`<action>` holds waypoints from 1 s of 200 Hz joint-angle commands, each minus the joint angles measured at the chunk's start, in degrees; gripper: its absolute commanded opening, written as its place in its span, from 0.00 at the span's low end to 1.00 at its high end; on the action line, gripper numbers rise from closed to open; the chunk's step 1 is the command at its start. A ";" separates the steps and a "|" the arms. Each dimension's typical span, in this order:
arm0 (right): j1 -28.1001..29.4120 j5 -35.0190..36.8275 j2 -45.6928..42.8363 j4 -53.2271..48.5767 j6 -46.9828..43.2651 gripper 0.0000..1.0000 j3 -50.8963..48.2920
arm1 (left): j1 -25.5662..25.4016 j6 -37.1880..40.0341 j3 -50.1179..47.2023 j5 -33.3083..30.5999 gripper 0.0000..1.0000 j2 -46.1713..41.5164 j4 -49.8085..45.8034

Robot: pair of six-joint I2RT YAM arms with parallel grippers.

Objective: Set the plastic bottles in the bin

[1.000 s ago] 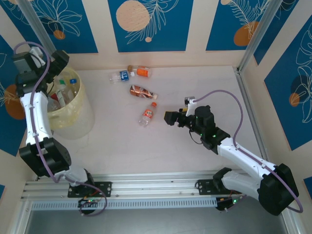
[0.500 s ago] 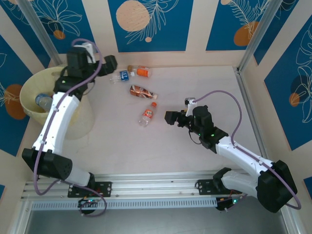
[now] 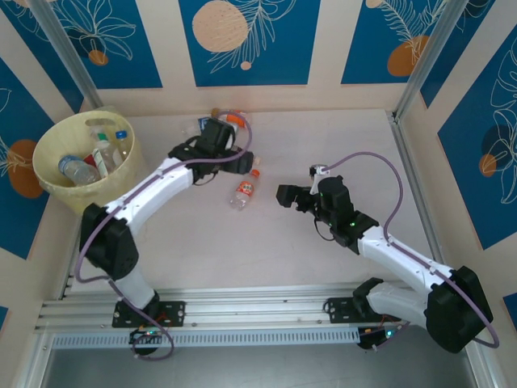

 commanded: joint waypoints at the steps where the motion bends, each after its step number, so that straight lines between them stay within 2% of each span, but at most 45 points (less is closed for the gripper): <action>1: -0.28 1.48 -1.77 -1.50 0.54 1.00 1.26 | -1.83 -1.22 -2.16 5.39 1.00 2.81 -0.15; 35: -0.39 1.91 -2.13 -1.93 1.07 1.00 0.87 | -2.64 -2.45 -3.65 8.29 1.00 8.51 1.86; 60: -0.41 1.92 -2.18 -2.46 0.81 1.00 1.17 | -3.26 -2.38 -2.82 5.09 1.00 12.30 1.26; 83: -0.41 2.08 -2.25 -2.82 0.69 1.00 1.34 | -3.99 -1.05 -0.72 8.16 1.00 16.22 -0.11; 108: -0.41 2.02 -2.30 -3.05 0.90 1.00 1.41 | -5.58 0.16 1.37 1.00 1.00 19.79 -1.61; 131: -0.40 1.83 -2.22 -3.26 0.90 1.00 1.45 | -5.58 0.39 4.13 -0.54 0.94 22.68 -3.05; 159: -0.36 0.97 -2.61 -3.95 0.56 1.00 1.80 | -5.55 0.17 5.95 -2.65 0.91 24.62 -2.77; 200: -0.43 -4.11 -4.84 -2.73 -3.75 1.00 1.21 | -5.53 0.37 5.39 -1.42 0.82 24.74 -1.21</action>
